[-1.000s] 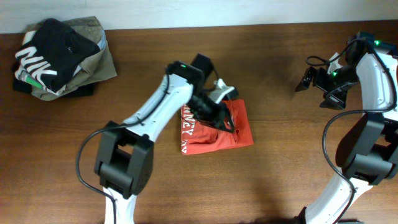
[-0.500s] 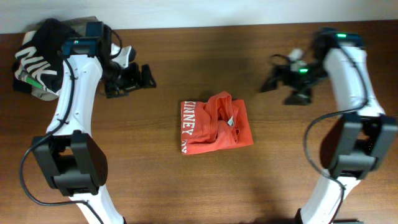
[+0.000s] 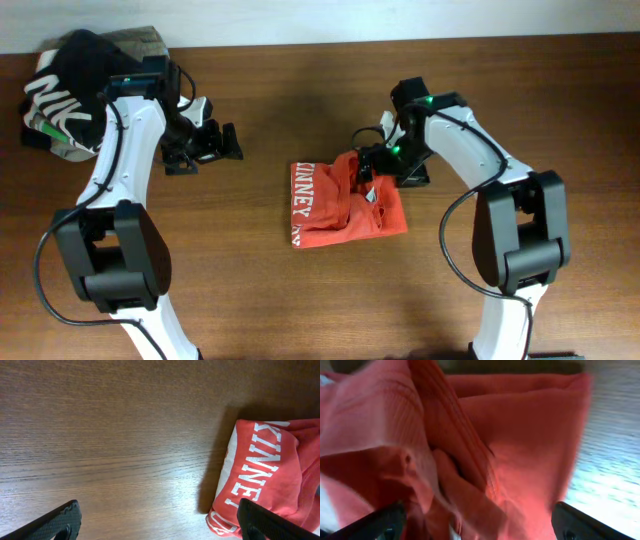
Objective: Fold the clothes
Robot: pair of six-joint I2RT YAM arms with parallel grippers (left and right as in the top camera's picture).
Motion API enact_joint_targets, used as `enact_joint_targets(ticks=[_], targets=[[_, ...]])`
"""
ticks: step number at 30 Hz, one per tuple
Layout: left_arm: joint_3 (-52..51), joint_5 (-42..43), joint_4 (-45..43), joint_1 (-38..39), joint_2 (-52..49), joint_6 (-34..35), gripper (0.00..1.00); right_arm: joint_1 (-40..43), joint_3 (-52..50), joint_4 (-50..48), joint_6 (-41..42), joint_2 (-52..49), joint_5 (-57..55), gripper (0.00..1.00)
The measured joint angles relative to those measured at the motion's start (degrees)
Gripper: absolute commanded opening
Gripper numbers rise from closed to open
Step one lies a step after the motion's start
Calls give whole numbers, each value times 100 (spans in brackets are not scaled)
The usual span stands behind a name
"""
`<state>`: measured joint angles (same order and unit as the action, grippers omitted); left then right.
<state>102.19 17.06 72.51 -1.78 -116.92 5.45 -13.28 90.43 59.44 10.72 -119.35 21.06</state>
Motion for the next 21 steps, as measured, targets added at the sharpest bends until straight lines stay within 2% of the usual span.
enact_joint_targets(ticks=[1, 2, 3, 4, 7, 12, 14, 16, 17, 18, 20, 21], targets=[[0, 0, -17, 0, 0, 0, 99, -61, -151, -129, 0, 0, 11, 47], [0, 0, -11, 0, 0, 0, 99, -114, -243, -197, 68, 0, 22, 37], [0, 0, -15, 0, 0, 0, 99, -160, -293, -262, 120, 0, 42, 15], [0, 0, -15, 0, 0, 0, 99, -179, -293, -339, 192, 0, 74, 4], [0, 0, -15, 0, 0, 2, 99, -177, -271, -295, 284, 0, 68, 4], [-9, 0, -31, 0, 0, 0, 99, -42, 1045, 1443, 197, -81, -603, 4], [-11, -2, -33, 0, 0, 0, 99, -2, 1274, 1554, 63, -50, -1069, 4], [-11, -2, -33, 0, 0, 0, 99, 2, 1060, 1401, 0, -50, -1438, 8], [-11, 0, -33, 0, 0, 0, 99, 2, 844, 1209, -28, -50, -1591, 14], [-11, -2, -31, 0, 0, 0, 99, 2, 627, 1086, -59, -61, -1725, 29], [-11, 0, -35, 0, 0, 0, 99, 22, 192, 741, -17, -63, -2070, 50], [-11, 0, -35, 0, 0, 0, 99, 79, 26, 645, 61, -74, -2295, 54]])
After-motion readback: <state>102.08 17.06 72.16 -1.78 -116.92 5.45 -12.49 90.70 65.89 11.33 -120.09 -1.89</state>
